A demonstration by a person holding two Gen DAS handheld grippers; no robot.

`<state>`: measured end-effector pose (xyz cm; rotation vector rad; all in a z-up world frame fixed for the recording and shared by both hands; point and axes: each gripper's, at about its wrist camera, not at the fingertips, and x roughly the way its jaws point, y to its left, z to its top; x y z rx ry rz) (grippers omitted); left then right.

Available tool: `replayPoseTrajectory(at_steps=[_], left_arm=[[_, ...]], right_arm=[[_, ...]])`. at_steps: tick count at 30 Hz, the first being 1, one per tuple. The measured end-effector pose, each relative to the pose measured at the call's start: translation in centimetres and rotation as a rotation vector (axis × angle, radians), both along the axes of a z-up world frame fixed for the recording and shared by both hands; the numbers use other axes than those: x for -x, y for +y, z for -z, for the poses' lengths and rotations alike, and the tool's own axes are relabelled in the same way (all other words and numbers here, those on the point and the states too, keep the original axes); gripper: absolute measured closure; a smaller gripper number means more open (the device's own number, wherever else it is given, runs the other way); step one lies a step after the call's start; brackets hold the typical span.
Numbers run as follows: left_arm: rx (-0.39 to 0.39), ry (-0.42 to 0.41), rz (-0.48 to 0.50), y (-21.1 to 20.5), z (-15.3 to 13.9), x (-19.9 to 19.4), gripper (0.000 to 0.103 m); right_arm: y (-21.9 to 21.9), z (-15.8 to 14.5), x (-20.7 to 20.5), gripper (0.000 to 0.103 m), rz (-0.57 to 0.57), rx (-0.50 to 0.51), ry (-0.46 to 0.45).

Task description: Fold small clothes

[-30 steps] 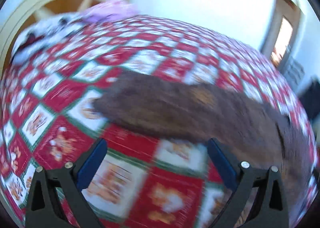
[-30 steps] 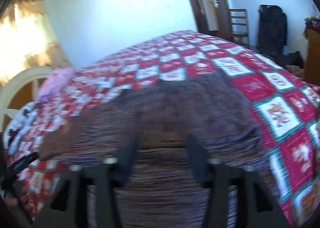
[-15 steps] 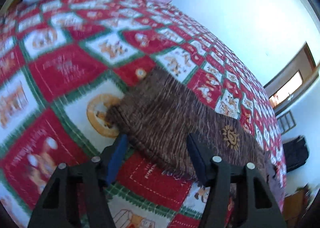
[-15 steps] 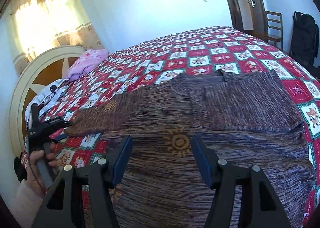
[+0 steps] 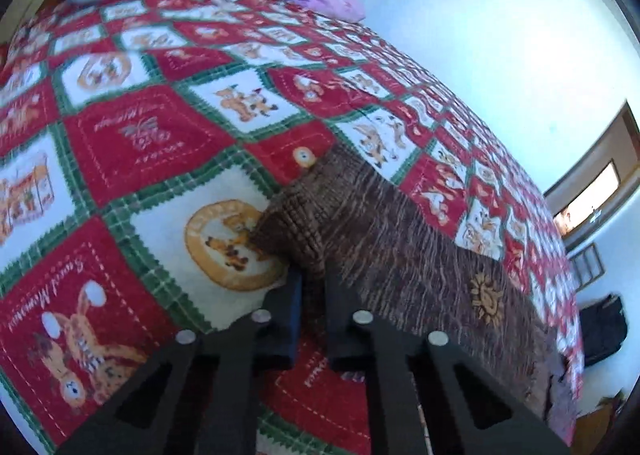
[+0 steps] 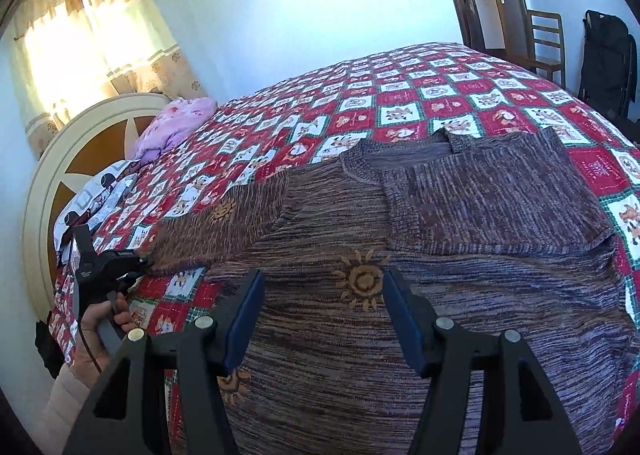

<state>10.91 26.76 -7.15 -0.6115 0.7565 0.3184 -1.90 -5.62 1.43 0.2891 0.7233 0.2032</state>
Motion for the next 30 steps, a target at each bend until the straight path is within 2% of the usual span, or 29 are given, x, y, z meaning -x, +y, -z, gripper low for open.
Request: replayPoseTrajectory(at_steps=[5, 8, 12, 14, 17, 21, 25, 27, 30], left_arm=[[-0.103, -0.017, 0.062, -2.3, -1.8, -0.6, 0.095], [-0.189, -0.051, 0.145, -5.7, -4.0, -1.3, 0.095], [-0.290, -0.144, 0.334, -12.9, -7.1, -0.9, 0.095], [-0.315, -0.182, 0.430, -16.7, -7.8, -0.3, 0.095], [-0.319, -0.209, 0.575, -22.2, -7.7, 0.8, 0.095], [-0.305, -0.150, 0.691, -27.0, -4.9, 1.7, 0.095], [-0.286, -0.093, 0.699, -27.3, -2.5, 2.4, 0.095], [-0.294, -0.104, 0.705, -27.2, -2.1, 3.2, 0.095], [-0.253, -0.124, 0.720, -26.3, -2.1, 3.6, 0.094]], right_arm=[[-1.6, -0.5, 0.5, 0.041, 0.039, -0.021, -0.006], [-2.7, -0.8, 0.9, 0.041, 0.070, -0.024, -0.014], [-4.8, -0.7, 1.3, 0.041, 0.130, -0.039, -0.004], [-5.6, -0.5, 1.5, 0.041, 0.154, -0.042, 0.002], [-6.9, 0.0, 1.9, 0.041, 0.185, -0.049, 0.016], [-7.6, 0.6, 2.0, 0.041, 0.195, -0.048, 0.041], [-7.8, 1.1, 1.8, 0.041, 0.186, -0.034, 0.055], [-7.7, 1.3, 1.3, 0.041, 0.175, -0.032, 0.062], [-7.3, 1.4, 0.0, 0.040, 0.139, -0.041, 0.068]])
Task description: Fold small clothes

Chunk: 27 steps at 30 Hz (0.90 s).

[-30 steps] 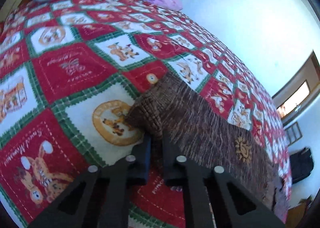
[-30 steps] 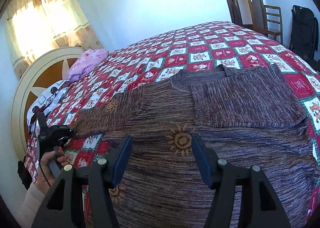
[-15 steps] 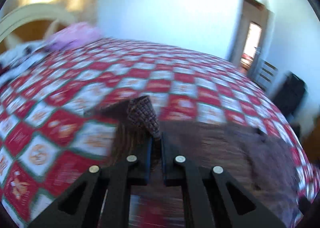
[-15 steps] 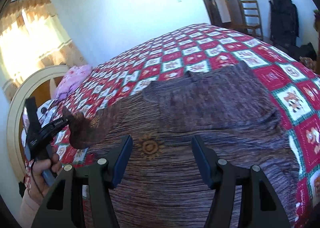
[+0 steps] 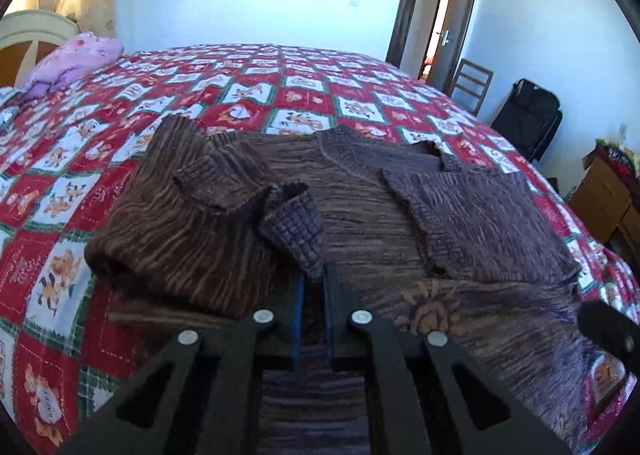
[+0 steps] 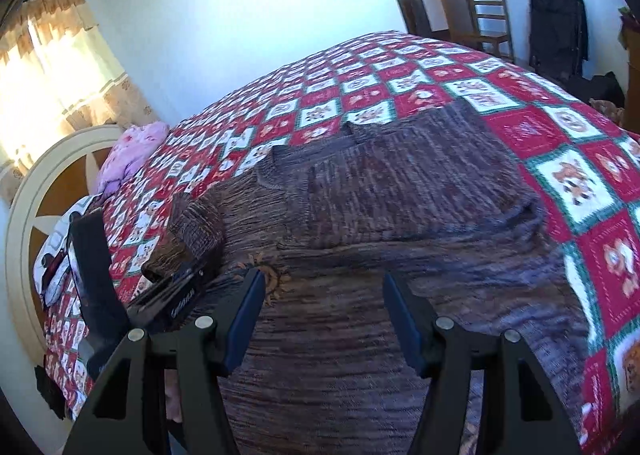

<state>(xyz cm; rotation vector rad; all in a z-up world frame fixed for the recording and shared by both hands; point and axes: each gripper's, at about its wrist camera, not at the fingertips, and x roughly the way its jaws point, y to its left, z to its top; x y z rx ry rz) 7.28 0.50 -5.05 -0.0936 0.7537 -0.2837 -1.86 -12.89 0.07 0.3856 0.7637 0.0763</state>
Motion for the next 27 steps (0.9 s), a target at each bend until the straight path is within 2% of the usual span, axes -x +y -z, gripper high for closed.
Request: replayPoseTrajectory(at_steps=[4, 5, 6, 8, 11, 14, 18, 22, 27], left_arm=[[0.038, 0.011, 0.028, 1.1, 0.0, 0.4, 0.087], [0.046, 0.019, 0.040, 1.5, -0.1, 0.8, 0.079], [0.047, 0.031, 0.046, 1.8, -0.1, 1.0, 0.061], [0.059, 0.026, 0.051, 2.9, -0.4, 1.9, 0.040], [0.034, -0.036, 0.000, 4.7, -1.4, 3.3, 0.030], [0.022, -0.054, -0.059, 6.8, -2.0, 3.4, 0.030], [-0.041, -0.053, -0.131, 8.7, -1.8, 2.6, 0.030], [-0.006, -0.024, -0.163, 10.6, -1.2, 2.5, 0.030], [0.010, 0.001, -0.194, 12.4, -0.3, 2.6, 0.030]], right_arm=[[0.9, -0.7, -2.5, 0.040, -0.062, -0.031, 0.004], [1.1, -0.9, -3.0, 0.040, -0.070, -0.029, 0.003], [1.4, -1.0, -3.4, 0.040, -0.081, -0.029, 0.001], [2.4, -1.3, -4.2, 0.040, -0.120, -0.026, 0.000], [4.5, -2.1, -5.7, 0.040, -0.195, 0.008, -0.019], [7.4, -2.5, -7.8, 0.040, -0.287, 0.046, -0.033], [12.9, -1.8, -10.5, 0.041, -0.462, 0.188, -0.041], [17.2, 0.6, -13.2, 0.041, -0.541, 0.348, -0.013], [18.8, 4.2, -15.8, 0.041, -0.576, 0.425, 0.061]])
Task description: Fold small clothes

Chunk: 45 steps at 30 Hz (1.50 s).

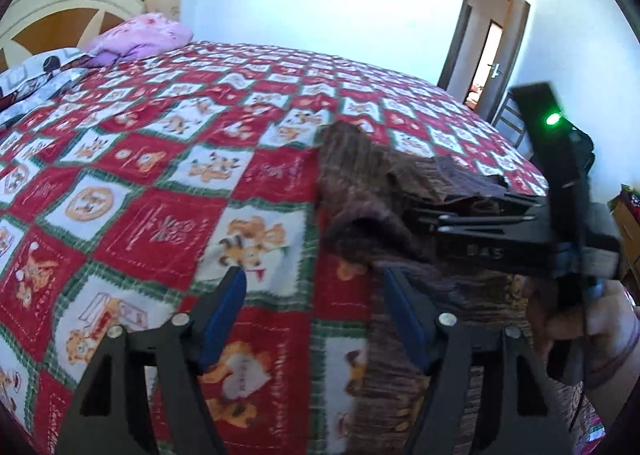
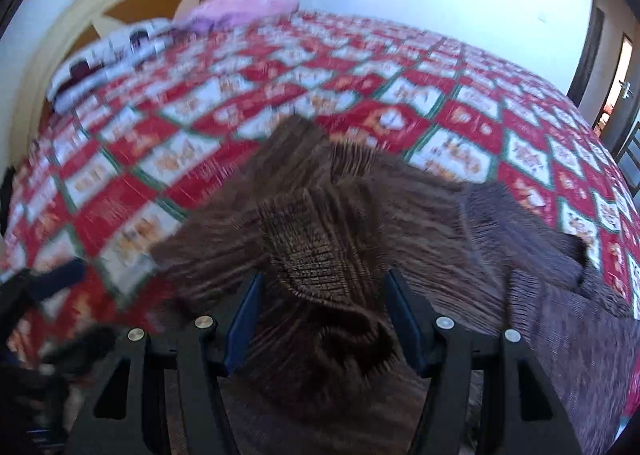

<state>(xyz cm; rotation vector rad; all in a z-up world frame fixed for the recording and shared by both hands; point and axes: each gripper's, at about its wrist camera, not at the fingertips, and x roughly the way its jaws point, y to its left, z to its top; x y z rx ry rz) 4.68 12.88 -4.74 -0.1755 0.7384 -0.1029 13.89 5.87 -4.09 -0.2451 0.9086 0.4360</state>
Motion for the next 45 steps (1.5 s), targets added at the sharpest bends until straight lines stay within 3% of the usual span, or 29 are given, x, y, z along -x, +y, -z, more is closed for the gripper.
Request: replayPoseTrajectory(at_steps=[1, 2, 5, 10, 12, 14, 19, 24, 30, 37, 39, 45], left_arm=[[0.002, 0.003, -0.002, 0.1, 0.1, 0.0, 0.030], [0.004, 0.005, -0.005, 0.4, 0.2, 0.0, 0.030], [0.012, 0.007, -0.010, 0.6, 0.3, -0.2, 0.030], [0.039, 0.017, 0.009, 0.1, 0.3, -0.5, 0.030], [0.053, 0.019, 0.019, -0.2, 0.3, -0.5, 0.030], [0.049, 0.018, 0.028, -0.6, 0.2, -0.5, 0.030], [0.037, 0.016, 0.052, -1.8, -0.1, -0.3, 0.030], [-0.003, 0.006, 0.079, -2.7, -0.3, -0.1, 0.030], [-0.024, -0.003, 0.081, -3.0, -0.5, -0.1, 0.030], [-0.036, 0.015, 0.063, -3.1, 0.0, -0.4, 0.030], [-0.040, 0.020, 0.059, -3.1, -0.1, -0.4, 0.030], [-0.090, -0.010, 0.054, -2.0, -1.2, 0.5, 0.024]], right_arm=[[-0.4, 0.1, -0.2, 0.044, 0.014, -0.027, -0.002], [-1.0, -0.1, -0.5, 0.066, 0.037, -0.064, 0.007], [-3.4, -1.0, -1.1, 0.094, 0.104, -0.246, 0.060], [-9.3, -3.6, -0.7, 0.095, 0.225, -0.547, 0.068], [-12.8, -4.1, -0.3, 0.096, 0.270, -0.729, 0.088], [-15.6, -4.0, -0.1, 0.096, 0.306, -0.816, 0.101], [-18.0, -2.0, -0.4, 0.096, 0.418, -0.720, 0.113], [-18.4, -2.2, 0.7, 0.096, 0.491, -0.627, 0.064], [-16.8, -1.9, 3.3, 0.095, 0.438, -0.504, 0.059], [-15.0, -0.8, 6.3, 0.095, 0.333, -0.433, 0.050], [-14.0, 0.0, 5.9, 0.095, 0.341, -0.332, 0.062], [-15.8, 0.0, 6.5, 0.095, 0.396, -0.320, 0.078]])
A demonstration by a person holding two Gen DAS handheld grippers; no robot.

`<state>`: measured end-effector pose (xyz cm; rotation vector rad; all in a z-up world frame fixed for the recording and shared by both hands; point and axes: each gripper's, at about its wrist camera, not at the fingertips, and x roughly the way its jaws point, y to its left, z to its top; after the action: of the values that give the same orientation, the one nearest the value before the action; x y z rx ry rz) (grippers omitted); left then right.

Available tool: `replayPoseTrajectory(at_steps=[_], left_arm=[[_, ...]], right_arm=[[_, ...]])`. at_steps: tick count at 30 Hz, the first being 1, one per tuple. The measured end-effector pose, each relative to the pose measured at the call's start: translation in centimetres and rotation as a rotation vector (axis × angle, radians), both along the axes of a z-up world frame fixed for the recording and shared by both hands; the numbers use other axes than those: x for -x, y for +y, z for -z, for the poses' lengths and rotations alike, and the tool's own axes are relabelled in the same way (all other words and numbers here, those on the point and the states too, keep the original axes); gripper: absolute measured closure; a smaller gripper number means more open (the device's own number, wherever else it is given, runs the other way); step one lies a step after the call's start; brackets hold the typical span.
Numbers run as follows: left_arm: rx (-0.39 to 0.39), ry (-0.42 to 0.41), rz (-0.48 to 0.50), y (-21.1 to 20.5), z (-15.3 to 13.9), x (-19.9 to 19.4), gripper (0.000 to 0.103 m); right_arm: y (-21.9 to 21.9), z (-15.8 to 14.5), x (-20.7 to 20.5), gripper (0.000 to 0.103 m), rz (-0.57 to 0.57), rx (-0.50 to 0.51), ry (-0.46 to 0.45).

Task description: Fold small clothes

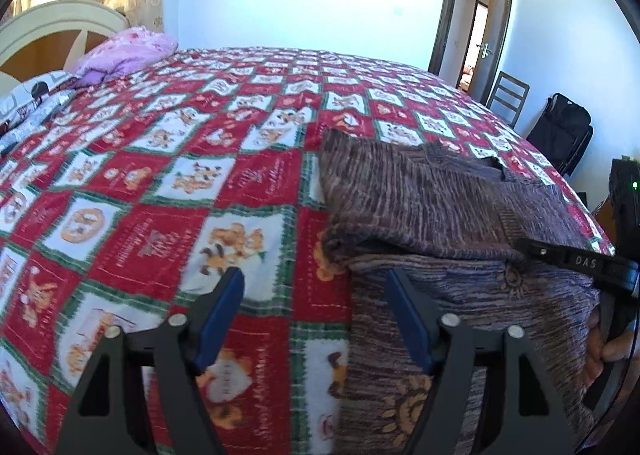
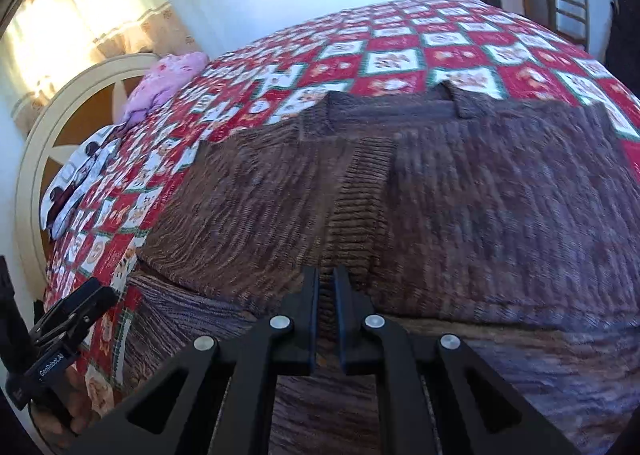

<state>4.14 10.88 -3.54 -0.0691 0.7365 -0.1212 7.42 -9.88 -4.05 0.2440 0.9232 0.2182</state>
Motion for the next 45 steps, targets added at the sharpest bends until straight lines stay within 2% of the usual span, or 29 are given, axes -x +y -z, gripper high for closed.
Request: replayPoseTrajectory(at_steps=[2, 6, 9, 10, 11, 12, 13, 15, 16, 21, 28, 30, 32, 34, 37, 45], left_arm=[[-0.022, -0.018, 0.007, 0.5, -0.3, 0.6, 0.023], [-0.056, -0.031, 0.048, 1.3, -0.3, 2.2, 0.018], [-0.011, -0.003, 0.089, 1.9, 0.0, 3.4, 0.018], [0.001, 0.007, 0.100, 1.9, 0.2, 3.7, 0.018], [0.007, 0.014, 0.110, 2.0, 0.3, 4.3, 0.018], [0.003, 0.015, 0.117, 1.9, 0.3, 4.7, 0.018], [-0.006, 0.012, 0.129, 1.8, 0.2, 5.3, 0.018], [-0.030, 0.005, 0.154, 1.6, 0.1, 6.3, 0.018], [-0.045, 0.005, 0.169, 1.5, 0.1, 6.9, 0.018], [-0.066, 0.042, 0.258, 1.4, 0.7, 10.1, 0.018], [0.062, 0.201, 0.358, 1.1, 3.4, 13.7, 0.018], [0.083, 0.222, 0.374, 1.0, 3.8, 14.0, 0.019], [0.141, 0.234, 0.390, 1.2, 3.9, 14.2, 0.023], [0.179, 0.252, 0.409, 1.2, 4.1, 14.4, 0.031], [0.179, 0.288, 0.434, 0.5, 4.6, 14.9, 0.032], [0.155, 0.288, 0.528, -1.2, 4.6, 17.0, 0.032]], right_arm=[[-1.0, -0.9, 1.2, 0.095, 0.055, 0.040, -0.011], [-3.8, -3.7, 5.8, 0.095, 0.094, -0.113, -0.101], [-5.1, -4.5, 8.9, 0.091, 0.081, -0.246, -0.110], [-5.3, -4.5, 9.7, 0.073, 0.078, -0.273, -0.106], [-5.9, -4.3, 10.8, 0.041, 0.075, -0.332, -0.105], [-6.4, -4.0, 11.8, 0.029, 0.078, -0.395, -0.111], [-6.6, -3.9, 12.3, 0.021, 0.081, -0.441, -0.115], [-7.4, -3.2, 13.8, 0.021, 0.096, -0.530, -0.086], [-7.5, -3.1, 14.4, 0.021, 0.105, -0.537, -0.075], [-7.9, -4.2, 18.5, 0.021, 0.103, -0.357, -0.075], [-9.2, -3.5, 23.0, 0.022, 0.153, -0.250, -0.072], [-9.5, -2.9, 24.0, 0.029, 0.176, -0.223, -0.056], [-9.9, -2.7, 24.7, 0.041, 0.184, -0.197, -0.037], [-10.0, -2.4, 25.8, 0.041, 0.192, -0.158, -0.031], [-10.2, -2.4, 27.5, 0.041, 0.206, -0.119, -0.030], [-11.8, -1.5, 31.3, 0.041, 0.292, -0.012, -0.005]])
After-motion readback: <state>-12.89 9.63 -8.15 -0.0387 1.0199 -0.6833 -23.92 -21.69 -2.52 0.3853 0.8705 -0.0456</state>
